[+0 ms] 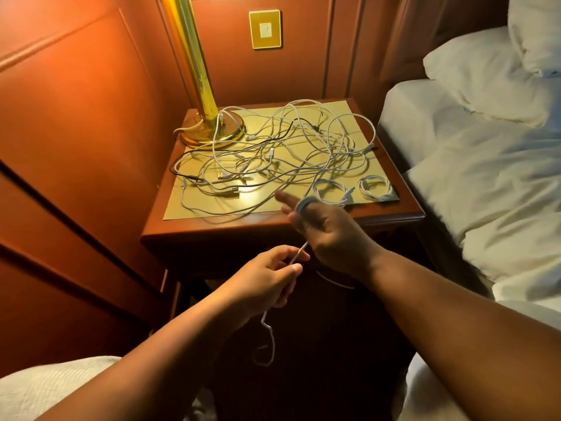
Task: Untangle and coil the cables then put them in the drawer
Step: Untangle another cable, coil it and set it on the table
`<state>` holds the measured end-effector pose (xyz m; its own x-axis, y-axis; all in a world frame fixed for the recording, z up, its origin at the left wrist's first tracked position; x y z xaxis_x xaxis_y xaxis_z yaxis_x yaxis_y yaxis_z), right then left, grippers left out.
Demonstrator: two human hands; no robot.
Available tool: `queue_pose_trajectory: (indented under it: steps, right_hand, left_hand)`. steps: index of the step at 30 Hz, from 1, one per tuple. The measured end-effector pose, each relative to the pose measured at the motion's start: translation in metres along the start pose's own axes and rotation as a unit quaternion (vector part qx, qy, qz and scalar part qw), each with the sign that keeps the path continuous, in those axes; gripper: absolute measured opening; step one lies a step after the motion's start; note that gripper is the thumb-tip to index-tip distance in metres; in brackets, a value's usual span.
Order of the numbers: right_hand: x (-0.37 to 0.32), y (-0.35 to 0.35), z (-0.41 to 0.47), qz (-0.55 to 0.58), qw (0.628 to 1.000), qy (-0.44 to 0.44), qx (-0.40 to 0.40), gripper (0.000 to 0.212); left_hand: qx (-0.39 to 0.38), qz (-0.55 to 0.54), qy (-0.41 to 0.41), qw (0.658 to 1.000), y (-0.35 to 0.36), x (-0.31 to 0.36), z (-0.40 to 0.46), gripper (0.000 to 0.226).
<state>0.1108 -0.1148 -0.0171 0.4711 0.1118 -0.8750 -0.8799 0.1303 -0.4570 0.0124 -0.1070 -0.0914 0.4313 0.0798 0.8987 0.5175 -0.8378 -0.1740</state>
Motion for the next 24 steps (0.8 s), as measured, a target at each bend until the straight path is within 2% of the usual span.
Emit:
queue_pose_trajectory:
  steps: [2, 3, 4, 6, 8, 9, 11, 12, 16, 20, 22, 24]
  right_hand:
    - [0.003, 0.012, -0.002, -0.221, 0.975, -0.009, -0.033, 0.044]
    - [0.008, 0.016, -0.002, -0.282, 0.959, 0.009, -0.04, 0.038]
    - [0.012, 0.018, -0.003, -0.305, 0.951, 0.035, -0.044, 0.03]
    - [0.023, 0.022, -0.005, -0.28, 0.953, 0.097, -0.062, 0.023]
    - [0.034, 0.028, -0.008, -0.166, 0.966, 0.173, -0.093, 0.033]
    - [0.039, 0.033, -0.012, -0.068, 0.967, 0.222, -0.108, 0.039]
    - [0.045, 0.048, -0.022, 0.141, 0.932, 0.306, -0.135, 0.05]
    - [0.044, 0.055, -0.023, 0.223, 0.909, 0.321, -0.143, 0.054]
    - [0.029, 0.068, -0.022, 0.448, 0.825, 0.294, -0.18, 0.055]
    - [0.009, 0.065, -0.016, 0.583, 0.761, 0.223, -0.174, 0.045]
    - [0.005, 0.058, -0.012, 0.615, 0.751, 0.2, -0.131, 0.046]
    - [0.006, 0.045, -0.006, 0.626, 0.757, 0.177, -0.067, 0.045]
  left_hand:
    - [0.027, 0.116, 0.021, 0.993, -0.011, 0.006, 0.002, 0.014]
    - [0.042, 0.19, 0.038, 0.98, -0.018, 0.011, 0.001, 0.012]
    - [0.06, 0.251, 0.059, 0.964, -0.024, 0.017, 0.0, 0.01]
    - [0.1, 0.303, 0.099, 0.943, -0.035, 0.03, -0.005, 0.006]
    - [0.138, 0.294, 0.137, 0.936, -0.047, 0.039, -0.009, 0.007]
    - [0.15, 0.275, 0.149, 0.938, -0.052, 0.042, -0.01, 0.009]
    - [0.158, 0.205, 0.154, 0.954, -0.06, 0.042, -0.008, 0.011]
    - [0.155, 0.156, 0.153, 0.964, -0.061, 0.041, -0.007, 0.01]
    - [0.117, -0.072, 0.134, 0.982, -0.052, 0.03, -0.003, 0.008]
    - [0.073, -0.29, 0.07, 0.952, -0.035, 0.013, 0.004, 0.026]
    - [0.061, -0.306, 0.047, 0.949, -0.028, 0.007, 0.004, 0.033]
    - [0.048, -0.272, 0.018, 0.961, -0.019, 0.0, 0.003, 0.026]
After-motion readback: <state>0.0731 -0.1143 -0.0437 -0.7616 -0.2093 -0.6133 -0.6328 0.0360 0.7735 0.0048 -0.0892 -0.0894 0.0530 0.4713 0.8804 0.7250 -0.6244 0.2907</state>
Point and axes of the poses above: each hand's wrist, its own z-axis towards the middle knuckle, its own y-axis out of the palm, x = y × z, the point moved 10 cm from there along z, towards the middle knuckle, and after that the axes turned 1 degree about -x, right-handed, at the moved point
